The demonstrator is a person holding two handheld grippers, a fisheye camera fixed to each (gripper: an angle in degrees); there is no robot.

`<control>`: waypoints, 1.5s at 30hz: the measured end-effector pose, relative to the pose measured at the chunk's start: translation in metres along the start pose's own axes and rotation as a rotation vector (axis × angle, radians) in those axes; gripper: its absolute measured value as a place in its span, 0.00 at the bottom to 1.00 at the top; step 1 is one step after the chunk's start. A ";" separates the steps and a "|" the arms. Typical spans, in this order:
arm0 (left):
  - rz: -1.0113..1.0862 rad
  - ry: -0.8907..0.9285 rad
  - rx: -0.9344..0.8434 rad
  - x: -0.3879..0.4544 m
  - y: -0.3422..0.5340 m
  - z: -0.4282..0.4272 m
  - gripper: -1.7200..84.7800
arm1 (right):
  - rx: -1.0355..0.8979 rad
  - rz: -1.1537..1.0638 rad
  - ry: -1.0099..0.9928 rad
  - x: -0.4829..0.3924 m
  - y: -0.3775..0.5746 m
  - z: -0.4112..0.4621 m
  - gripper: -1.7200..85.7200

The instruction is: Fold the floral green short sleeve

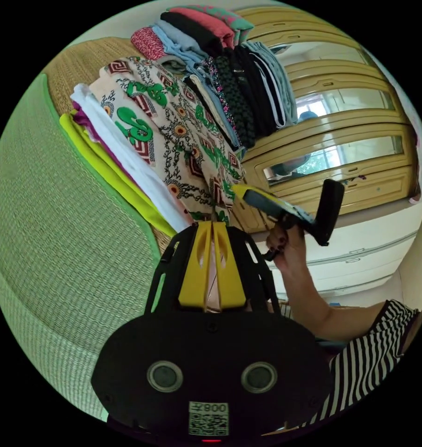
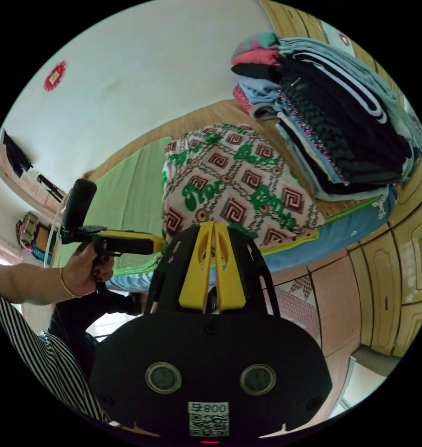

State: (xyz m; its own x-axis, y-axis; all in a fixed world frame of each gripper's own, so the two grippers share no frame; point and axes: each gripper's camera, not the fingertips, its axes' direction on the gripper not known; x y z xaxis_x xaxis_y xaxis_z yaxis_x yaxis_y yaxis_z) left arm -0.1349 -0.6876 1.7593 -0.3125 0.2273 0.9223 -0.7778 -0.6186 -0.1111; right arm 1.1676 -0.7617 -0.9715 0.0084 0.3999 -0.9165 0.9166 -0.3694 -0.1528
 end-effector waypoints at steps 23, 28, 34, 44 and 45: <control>0.310 -0.525 -0.083 0.002 0.208 -0.009 0.02 | 0.100 0.110 0.082 -0.106 0.243 0.148 0.02; 0.367 -0.521 -0.044 0.007 0.246 0.003 0.02 | 0.283 0.134 -0.075 -0.151 0.306 0.155 0.02; 0.342 -0.325 -0.164 0.019 0.277 0.005 0.02 | 0.419 0.078 -0.151 -0.227 0.382 0.138 0.02; 0.628 -0.207 0.067 0.129 0.414 -0.035 0.02 | 0.721 -0.205 -0.093 -0.378 0.609 0.061 0.02; 0.634 -0.196 0.078 0.136 0.426 -0.034 0.02 | 0.756 -0.239 -0.096 -0.397 0.643 0.051 0.02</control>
State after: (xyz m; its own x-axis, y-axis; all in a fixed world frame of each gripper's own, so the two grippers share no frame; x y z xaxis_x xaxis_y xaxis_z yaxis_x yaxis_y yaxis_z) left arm -0.5270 -0.8943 1.8247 -0.5856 -0.3348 0.7382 -0.4319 -0.6418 -0.6337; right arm 1.7331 -1.2004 -0.7244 -0.2201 0.4783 -0.8502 0.3699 -0.7655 -0.5265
